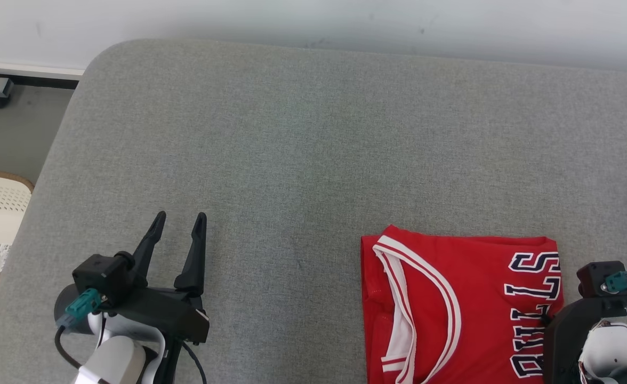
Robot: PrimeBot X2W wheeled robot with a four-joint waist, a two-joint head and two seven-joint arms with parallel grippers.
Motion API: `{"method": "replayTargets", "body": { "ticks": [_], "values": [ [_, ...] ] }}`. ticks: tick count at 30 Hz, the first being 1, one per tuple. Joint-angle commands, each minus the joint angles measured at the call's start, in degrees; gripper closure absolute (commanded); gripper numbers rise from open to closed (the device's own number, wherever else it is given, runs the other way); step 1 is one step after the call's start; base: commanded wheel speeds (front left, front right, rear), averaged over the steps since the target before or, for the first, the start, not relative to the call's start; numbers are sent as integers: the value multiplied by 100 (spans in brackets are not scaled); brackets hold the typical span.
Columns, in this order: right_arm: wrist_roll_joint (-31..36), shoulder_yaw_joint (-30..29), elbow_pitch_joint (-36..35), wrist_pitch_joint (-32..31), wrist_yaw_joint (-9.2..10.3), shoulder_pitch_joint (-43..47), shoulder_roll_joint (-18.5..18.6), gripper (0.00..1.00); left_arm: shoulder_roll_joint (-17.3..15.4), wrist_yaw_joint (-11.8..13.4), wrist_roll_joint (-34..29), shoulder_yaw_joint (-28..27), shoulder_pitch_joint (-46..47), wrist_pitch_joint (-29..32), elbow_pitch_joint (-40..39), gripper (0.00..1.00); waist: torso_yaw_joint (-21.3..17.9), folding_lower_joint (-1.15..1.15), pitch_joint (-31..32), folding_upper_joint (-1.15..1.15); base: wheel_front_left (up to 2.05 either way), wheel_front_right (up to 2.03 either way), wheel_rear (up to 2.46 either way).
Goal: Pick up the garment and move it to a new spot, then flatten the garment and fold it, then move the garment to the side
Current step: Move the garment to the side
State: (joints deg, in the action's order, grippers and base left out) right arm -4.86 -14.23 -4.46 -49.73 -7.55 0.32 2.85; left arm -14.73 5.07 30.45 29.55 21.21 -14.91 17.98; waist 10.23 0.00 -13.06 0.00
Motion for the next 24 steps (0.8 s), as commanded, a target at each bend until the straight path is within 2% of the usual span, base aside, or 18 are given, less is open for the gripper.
{"method": "replayTargets", "body": {
  "ticks": [1,5,13,24],
  "values": [
    [48,24,38,58,10,-104,13,100,-37,17,26,-25,14,-24,-10,0,5,0,4,0,0,0,0],
    [233,137,-89,156,9,-245,12,100,-47,25,15,-39,10,-26,-40,0,-10,0,4,0,0,0,0],
    [455,-8,-195,296,10,-710,23,100,-63,63,-19,-67,25,-29,-98,0,-139,0,-46,0,0,0,0],
    [688,649,164,570,10,-1648,562,100,-128,90,-103,-76,149,-22,-215,0,-600,0,-176,0,0,0,0]
  ]
}}
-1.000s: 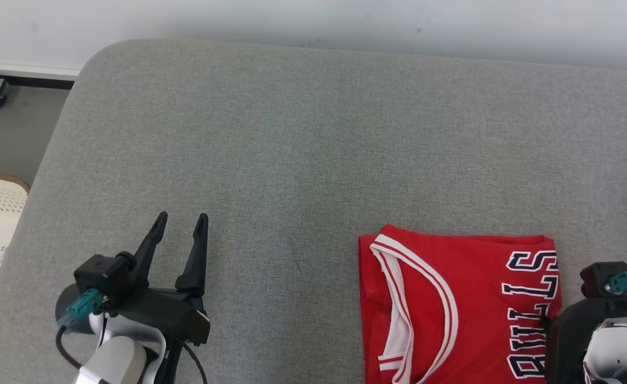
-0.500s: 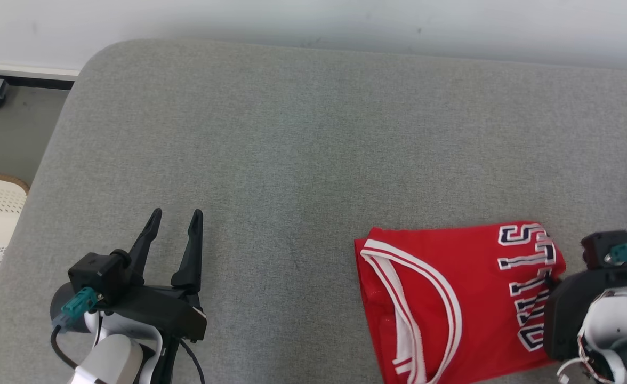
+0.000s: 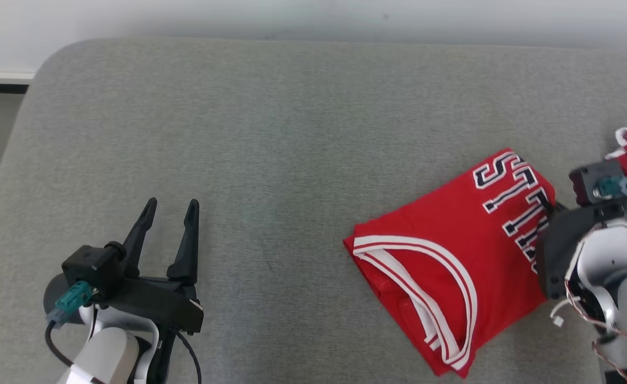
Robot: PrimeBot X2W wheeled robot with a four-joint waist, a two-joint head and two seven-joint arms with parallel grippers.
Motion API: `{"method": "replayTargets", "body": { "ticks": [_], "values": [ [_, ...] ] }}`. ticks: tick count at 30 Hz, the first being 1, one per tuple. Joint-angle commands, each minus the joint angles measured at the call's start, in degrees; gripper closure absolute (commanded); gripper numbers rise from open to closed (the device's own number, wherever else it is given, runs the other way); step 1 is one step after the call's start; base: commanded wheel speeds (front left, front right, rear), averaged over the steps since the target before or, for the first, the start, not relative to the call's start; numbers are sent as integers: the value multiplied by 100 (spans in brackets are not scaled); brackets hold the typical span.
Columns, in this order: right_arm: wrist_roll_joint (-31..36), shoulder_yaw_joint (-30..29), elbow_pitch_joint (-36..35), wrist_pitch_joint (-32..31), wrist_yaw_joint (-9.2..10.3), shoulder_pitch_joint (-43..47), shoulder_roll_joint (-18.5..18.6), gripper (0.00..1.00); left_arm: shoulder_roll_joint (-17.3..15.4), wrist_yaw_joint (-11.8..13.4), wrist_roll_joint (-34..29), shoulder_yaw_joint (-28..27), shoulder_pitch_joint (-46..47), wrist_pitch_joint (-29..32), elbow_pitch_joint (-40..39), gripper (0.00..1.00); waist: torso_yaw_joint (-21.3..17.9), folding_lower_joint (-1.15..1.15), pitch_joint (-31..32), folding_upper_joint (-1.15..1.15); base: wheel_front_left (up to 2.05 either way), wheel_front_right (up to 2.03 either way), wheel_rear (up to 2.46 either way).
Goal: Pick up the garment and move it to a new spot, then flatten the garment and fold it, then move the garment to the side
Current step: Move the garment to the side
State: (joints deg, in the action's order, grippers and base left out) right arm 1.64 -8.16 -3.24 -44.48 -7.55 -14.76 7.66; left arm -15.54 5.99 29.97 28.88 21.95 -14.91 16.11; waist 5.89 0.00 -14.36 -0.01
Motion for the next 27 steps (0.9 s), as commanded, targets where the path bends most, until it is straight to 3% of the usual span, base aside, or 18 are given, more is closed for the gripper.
{"method": "replayTargets", "body": {
  "ticks": [1,10,27],
  "values": [
    [43,125,115,69,10,-256,97,100,-62,7,-53,-14,90,-19,-47,0,-233,0,-55,1,0,0,0],
    [102,619,771,336,10,-1237,74,100,-155,43,-108,23,187,65,-173,0,-819,0,-180,1,0,0,0],
    [405,804,2182,1027,10,-2830,-249,100,-325,83,-212,168,267,260,-355,0,-1799,0,-250,1,0,0,0]
  ]
}}
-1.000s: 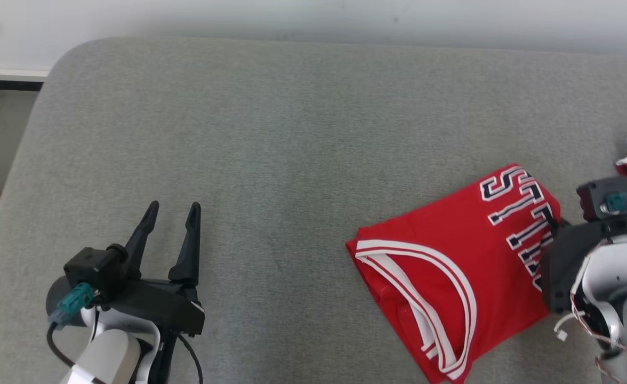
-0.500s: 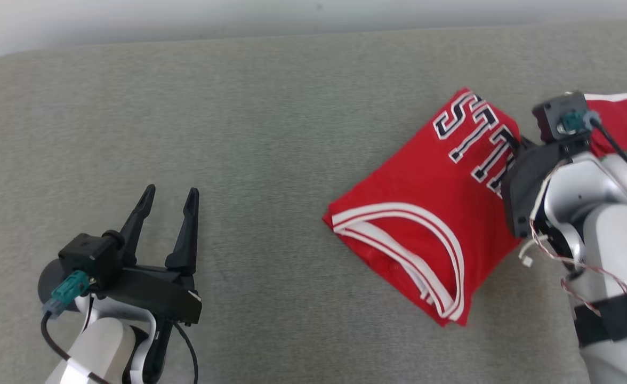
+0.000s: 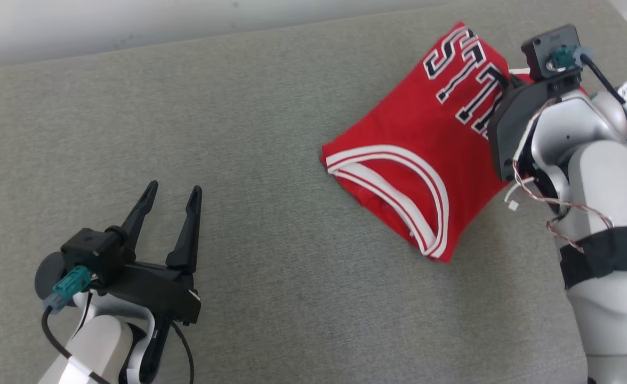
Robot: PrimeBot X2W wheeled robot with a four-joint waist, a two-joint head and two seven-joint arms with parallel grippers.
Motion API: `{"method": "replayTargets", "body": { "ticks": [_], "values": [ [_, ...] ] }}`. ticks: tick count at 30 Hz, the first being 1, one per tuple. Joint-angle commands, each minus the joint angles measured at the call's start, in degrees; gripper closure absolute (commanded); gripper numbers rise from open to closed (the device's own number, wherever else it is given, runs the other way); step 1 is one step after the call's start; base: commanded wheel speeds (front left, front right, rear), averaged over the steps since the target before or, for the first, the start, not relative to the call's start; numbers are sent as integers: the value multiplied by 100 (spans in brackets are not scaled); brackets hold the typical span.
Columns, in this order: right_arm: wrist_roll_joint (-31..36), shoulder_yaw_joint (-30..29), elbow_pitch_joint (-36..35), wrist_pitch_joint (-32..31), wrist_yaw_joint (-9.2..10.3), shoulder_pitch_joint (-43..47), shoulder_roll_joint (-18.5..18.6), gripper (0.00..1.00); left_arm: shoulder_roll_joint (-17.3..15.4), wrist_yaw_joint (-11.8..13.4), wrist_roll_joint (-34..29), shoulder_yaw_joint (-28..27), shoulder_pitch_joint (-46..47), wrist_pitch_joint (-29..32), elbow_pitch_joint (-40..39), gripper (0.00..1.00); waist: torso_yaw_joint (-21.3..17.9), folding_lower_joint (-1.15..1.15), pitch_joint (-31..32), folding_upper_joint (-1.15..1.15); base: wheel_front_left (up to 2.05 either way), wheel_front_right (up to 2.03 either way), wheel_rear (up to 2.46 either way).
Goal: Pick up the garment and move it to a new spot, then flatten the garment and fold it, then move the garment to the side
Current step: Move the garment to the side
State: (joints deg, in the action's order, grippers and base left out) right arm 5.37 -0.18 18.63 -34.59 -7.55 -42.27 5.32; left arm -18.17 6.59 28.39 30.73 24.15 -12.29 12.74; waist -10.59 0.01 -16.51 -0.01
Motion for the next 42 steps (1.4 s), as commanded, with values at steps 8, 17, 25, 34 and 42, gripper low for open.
{"method": "replayTargets", "body": {
  "ticks": [8,17,25,34,42],
  "values": [
    [243,-168,536,289,10,-611,90,100,-119,32,-100,83,26,108,-148,0,-318,-1,-65,1,0,0,0],
    [179,-395,538,204,10,-773,411,100,-172,52,-107,122,102,170,-253,0,-240,-1,-180,1,0,0,0],
    [27,-568,133,-146,10,-456,876,100,-197,82,-41,98,77,154,-258,0,-128,-1,-233,1,0,0,0],
    [186,-851,222,49,10,-228,1004,100,-233,62,-55,149,144,164,-294,0,-55,-1,-314,1,0,0,0],
    [984,-1147,891,792,10,-316,1296,100,-225,84,-115,231,227,225,-323,0,216,-1,-435,1,0,0,0]
  ]
}}
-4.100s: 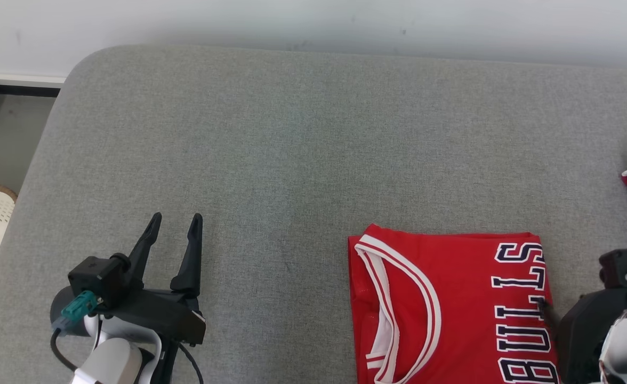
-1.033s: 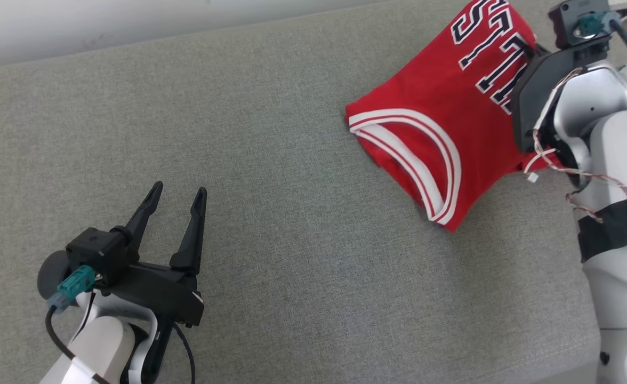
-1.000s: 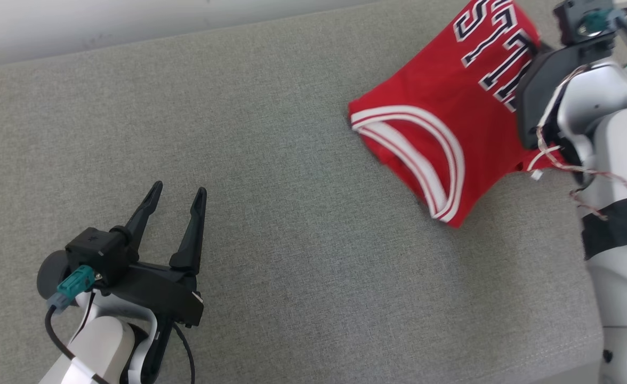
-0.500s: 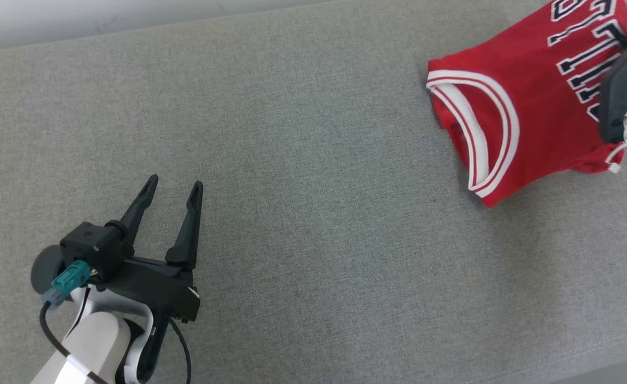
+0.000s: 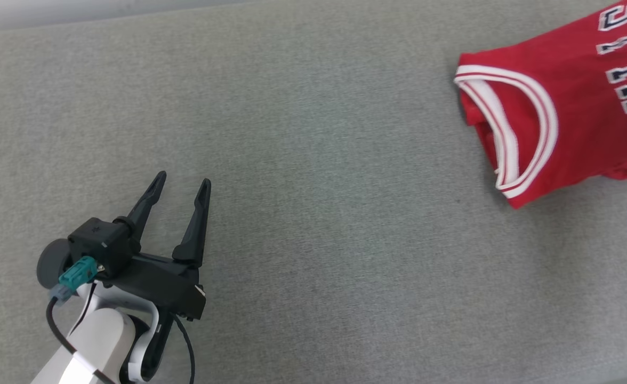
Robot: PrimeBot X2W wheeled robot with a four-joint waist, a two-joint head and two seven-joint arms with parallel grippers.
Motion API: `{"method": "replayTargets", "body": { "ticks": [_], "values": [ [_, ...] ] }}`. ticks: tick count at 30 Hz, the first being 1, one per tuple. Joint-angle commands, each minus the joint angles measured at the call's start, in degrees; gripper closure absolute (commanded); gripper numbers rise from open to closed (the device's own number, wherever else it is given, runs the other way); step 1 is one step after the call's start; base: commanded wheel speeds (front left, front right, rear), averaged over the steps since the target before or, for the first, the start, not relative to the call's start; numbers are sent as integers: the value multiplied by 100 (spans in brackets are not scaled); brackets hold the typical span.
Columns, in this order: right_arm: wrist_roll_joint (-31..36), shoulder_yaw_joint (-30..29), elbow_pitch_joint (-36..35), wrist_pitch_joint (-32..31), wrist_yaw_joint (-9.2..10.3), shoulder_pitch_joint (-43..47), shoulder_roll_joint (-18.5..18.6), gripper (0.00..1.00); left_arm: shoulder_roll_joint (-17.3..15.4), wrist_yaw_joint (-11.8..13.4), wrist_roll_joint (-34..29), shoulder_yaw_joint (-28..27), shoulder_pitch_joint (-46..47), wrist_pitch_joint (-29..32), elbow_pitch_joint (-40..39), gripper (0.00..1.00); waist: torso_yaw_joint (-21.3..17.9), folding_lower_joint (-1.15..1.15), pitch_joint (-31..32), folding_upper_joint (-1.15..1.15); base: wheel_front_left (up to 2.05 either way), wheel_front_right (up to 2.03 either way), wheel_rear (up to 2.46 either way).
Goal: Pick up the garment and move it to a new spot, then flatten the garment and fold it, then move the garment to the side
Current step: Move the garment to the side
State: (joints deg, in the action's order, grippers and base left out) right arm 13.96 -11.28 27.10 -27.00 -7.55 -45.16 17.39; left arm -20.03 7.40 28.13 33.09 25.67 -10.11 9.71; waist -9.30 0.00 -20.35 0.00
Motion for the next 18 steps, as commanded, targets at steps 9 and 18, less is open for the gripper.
{"method": "replayTargets", "body": {
  "ticks": [9,18],
  "values": [
    [790,-301,505,422,10,52,279,78,-77,18,-67,34,82,12,-58,0,346,0,-160,0,0,0,0],
    [605,-407,735,921,10,-56,187,0,-131,61,-63,12,113,-43,-88,0,341,0,-160,0,0,0,0]
  ]
}}
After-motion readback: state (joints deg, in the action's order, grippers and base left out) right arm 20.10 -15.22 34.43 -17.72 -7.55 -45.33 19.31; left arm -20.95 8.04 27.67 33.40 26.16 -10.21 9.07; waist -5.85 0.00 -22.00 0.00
